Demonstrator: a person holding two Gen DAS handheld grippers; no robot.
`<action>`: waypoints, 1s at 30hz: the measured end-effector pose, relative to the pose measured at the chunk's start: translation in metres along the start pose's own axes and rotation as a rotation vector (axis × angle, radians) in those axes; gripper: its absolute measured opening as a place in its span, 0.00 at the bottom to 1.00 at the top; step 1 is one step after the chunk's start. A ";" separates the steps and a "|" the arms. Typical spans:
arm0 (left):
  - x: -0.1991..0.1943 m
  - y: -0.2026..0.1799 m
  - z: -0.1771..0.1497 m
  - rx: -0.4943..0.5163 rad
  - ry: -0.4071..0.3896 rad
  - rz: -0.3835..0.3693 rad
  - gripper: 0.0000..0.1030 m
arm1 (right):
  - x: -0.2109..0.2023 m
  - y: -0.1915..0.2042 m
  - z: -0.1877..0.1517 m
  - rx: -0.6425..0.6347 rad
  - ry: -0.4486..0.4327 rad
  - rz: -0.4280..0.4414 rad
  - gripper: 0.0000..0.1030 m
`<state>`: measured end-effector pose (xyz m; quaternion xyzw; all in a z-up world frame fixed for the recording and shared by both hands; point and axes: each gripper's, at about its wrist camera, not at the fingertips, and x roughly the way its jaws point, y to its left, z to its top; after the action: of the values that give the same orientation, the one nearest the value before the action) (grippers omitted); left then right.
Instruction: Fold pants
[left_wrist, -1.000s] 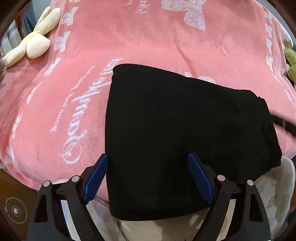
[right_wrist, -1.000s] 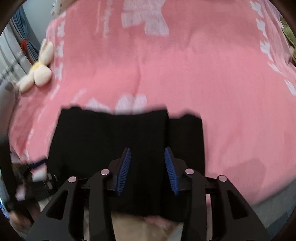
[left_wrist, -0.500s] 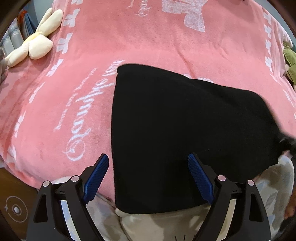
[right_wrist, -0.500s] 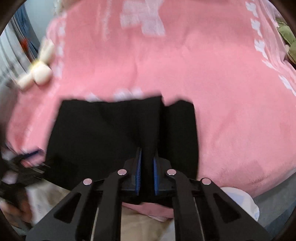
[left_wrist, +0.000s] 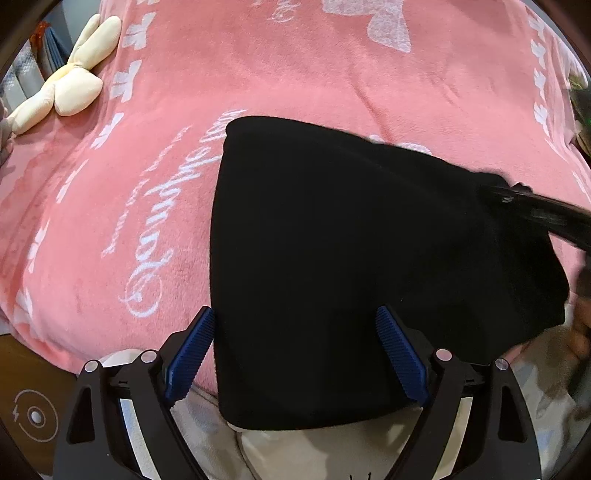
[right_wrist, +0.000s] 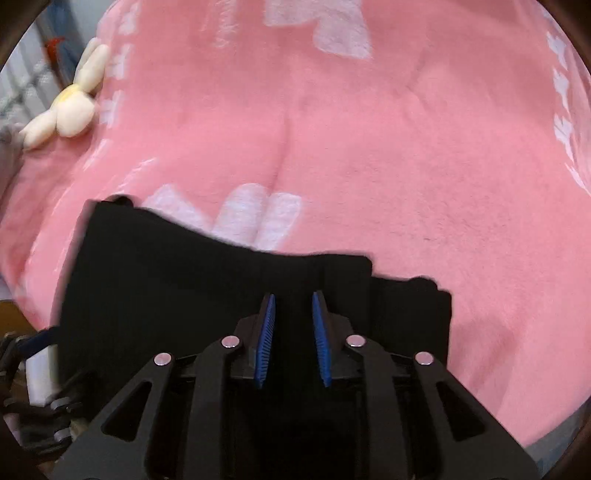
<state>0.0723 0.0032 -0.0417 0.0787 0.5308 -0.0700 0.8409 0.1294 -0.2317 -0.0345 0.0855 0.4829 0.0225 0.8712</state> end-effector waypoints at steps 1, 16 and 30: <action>-0.001 0.000 0.000 0.005 -0.001 0.002 0.83 | -0.005 -0.002 0.001 0.030 -0.007 0.005 0.19; -0.015 0.011 0.001 -0.033 -0.046 -0.006 0.84 | -0.091 -0.001 -0.037 0.061 -0.120 -0.018 0.69; -0.002 0.020 -0.004 -0.105 0.020 -0.075 0.84 | -0.060 -0.026 -0.072 0.122 0.013 -0.035 0.85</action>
<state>0.0721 0.0234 -0.0399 0.0152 0.5449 -0.0728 0.8352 0.0356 -0.2554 -0.0265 0.1296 0.4904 -0.0214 0.8615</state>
